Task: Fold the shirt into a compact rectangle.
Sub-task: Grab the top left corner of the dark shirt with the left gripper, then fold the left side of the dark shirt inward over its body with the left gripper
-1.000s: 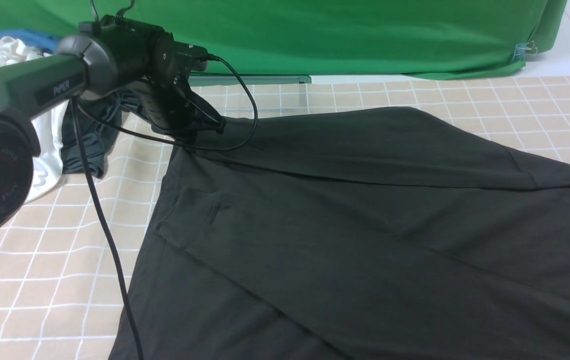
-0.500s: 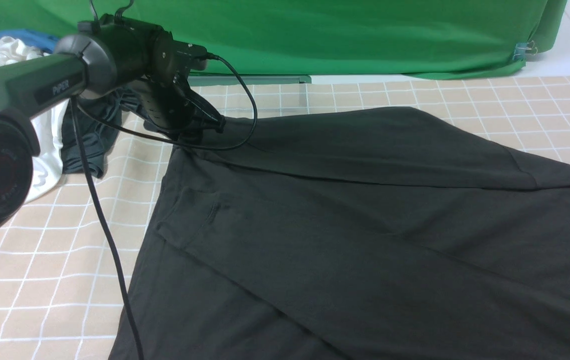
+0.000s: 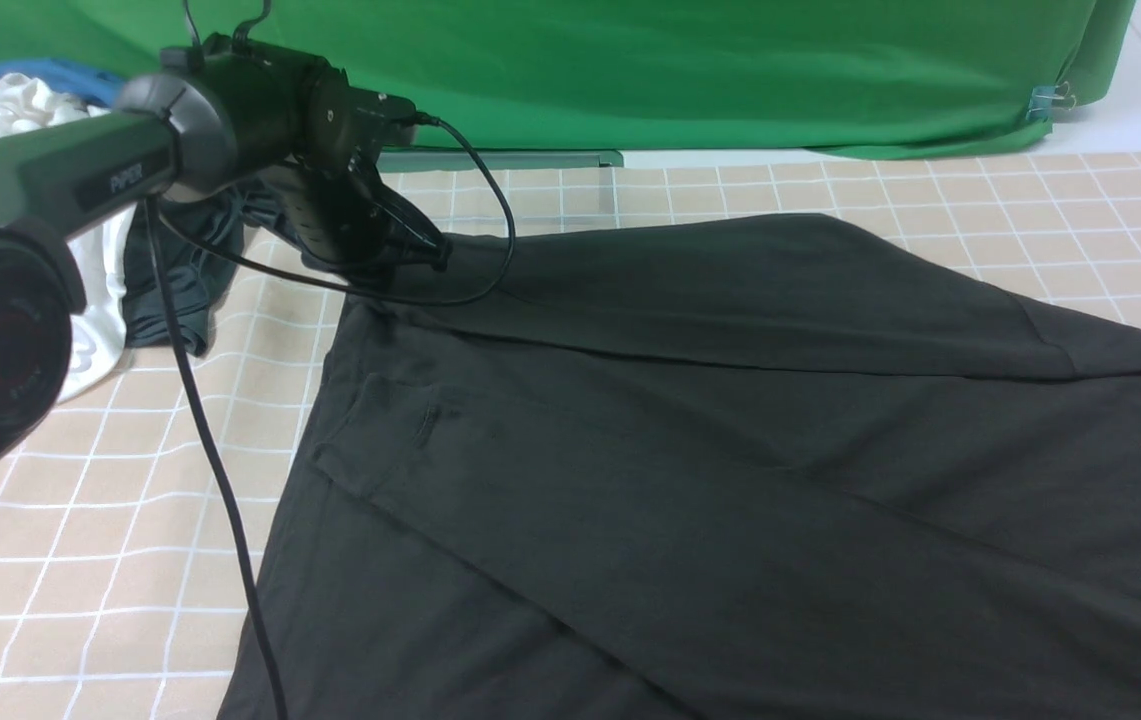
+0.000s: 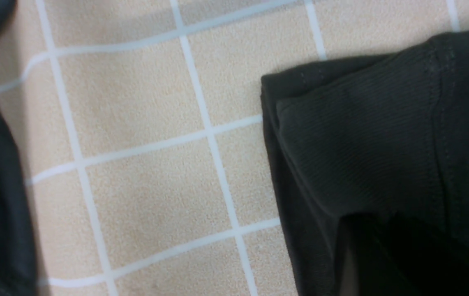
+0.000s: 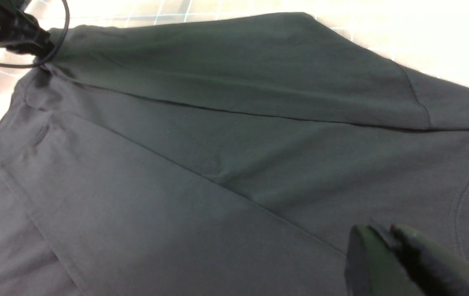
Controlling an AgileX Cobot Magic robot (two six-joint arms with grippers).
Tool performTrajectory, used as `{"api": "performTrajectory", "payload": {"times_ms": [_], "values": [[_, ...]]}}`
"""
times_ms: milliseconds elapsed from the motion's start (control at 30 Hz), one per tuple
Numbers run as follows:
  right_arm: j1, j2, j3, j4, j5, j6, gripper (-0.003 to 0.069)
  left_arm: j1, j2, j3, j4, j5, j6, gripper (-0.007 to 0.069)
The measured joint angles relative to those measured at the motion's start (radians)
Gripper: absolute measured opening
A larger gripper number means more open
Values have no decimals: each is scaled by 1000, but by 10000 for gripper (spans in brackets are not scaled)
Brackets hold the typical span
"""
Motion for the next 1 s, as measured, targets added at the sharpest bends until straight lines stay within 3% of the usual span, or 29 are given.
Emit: {"api": "performTrajectory", "payload": {"times_ms": [600,1000], "values": [[0,0,0,0,0,0,91,-1,-63,-10,5,37,0,36],[0,0,0,0,0,0,91,-1,-212,-10,-49,299,0,36]]}}
